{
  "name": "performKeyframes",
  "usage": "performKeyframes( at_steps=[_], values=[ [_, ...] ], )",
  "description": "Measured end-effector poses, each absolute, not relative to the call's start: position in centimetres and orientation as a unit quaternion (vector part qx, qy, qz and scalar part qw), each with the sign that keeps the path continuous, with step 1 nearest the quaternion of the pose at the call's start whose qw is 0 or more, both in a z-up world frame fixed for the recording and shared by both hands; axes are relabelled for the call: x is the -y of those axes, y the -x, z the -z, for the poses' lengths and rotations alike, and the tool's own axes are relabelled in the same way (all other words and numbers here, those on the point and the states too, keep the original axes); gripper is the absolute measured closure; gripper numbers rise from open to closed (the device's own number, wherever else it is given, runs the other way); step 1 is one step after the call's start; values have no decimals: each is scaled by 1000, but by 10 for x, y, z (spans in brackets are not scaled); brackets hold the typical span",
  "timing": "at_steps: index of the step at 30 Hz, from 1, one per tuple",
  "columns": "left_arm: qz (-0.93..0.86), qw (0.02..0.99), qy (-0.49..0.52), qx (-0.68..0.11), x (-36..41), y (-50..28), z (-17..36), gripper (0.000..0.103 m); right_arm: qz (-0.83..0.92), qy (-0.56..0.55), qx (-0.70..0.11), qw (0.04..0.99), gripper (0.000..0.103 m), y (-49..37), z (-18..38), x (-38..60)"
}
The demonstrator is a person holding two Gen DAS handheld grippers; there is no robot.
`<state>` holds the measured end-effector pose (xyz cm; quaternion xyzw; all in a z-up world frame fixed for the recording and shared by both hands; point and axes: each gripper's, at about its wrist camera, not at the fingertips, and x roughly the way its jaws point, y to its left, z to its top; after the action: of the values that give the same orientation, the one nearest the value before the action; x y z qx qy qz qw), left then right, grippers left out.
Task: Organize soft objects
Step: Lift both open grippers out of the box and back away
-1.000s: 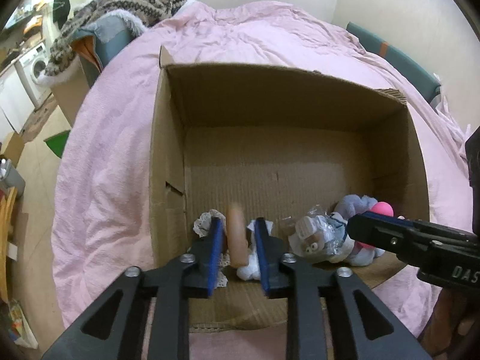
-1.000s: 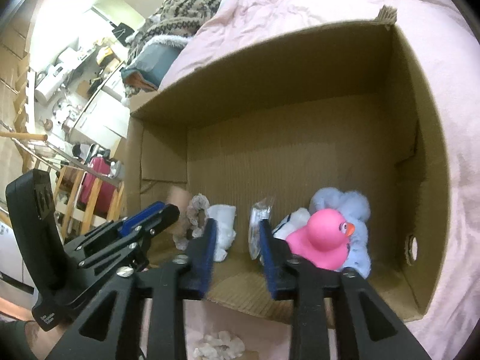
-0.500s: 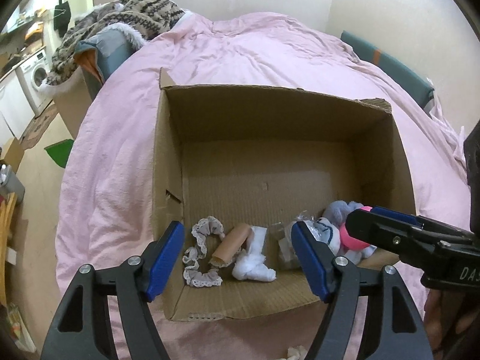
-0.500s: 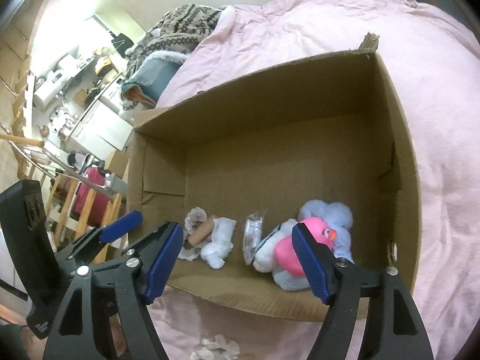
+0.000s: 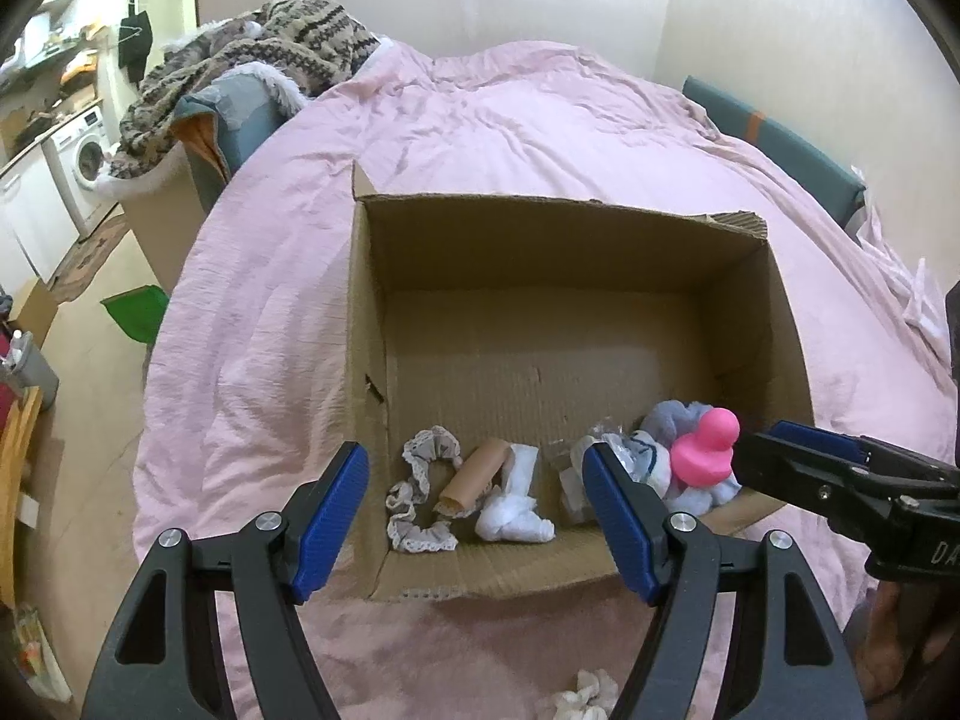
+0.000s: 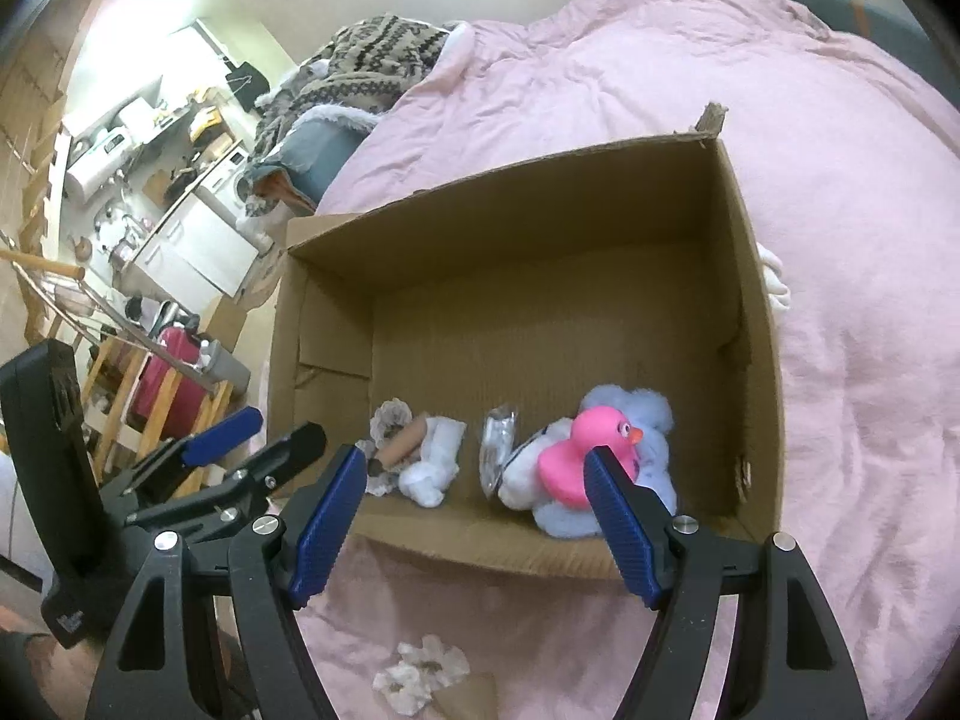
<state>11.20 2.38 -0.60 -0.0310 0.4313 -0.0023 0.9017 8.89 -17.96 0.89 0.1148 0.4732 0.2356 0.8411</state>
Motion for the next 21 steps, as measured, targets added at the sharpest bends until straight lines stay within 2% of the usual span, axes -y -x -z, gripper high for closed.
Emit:
performKeyframes(
  at_steps=[21],
  values=[
    [-22,896,61,-439,-42,-56,-3,32,-233,-98,-483,838,24,-30,-12,185]
  ],
)
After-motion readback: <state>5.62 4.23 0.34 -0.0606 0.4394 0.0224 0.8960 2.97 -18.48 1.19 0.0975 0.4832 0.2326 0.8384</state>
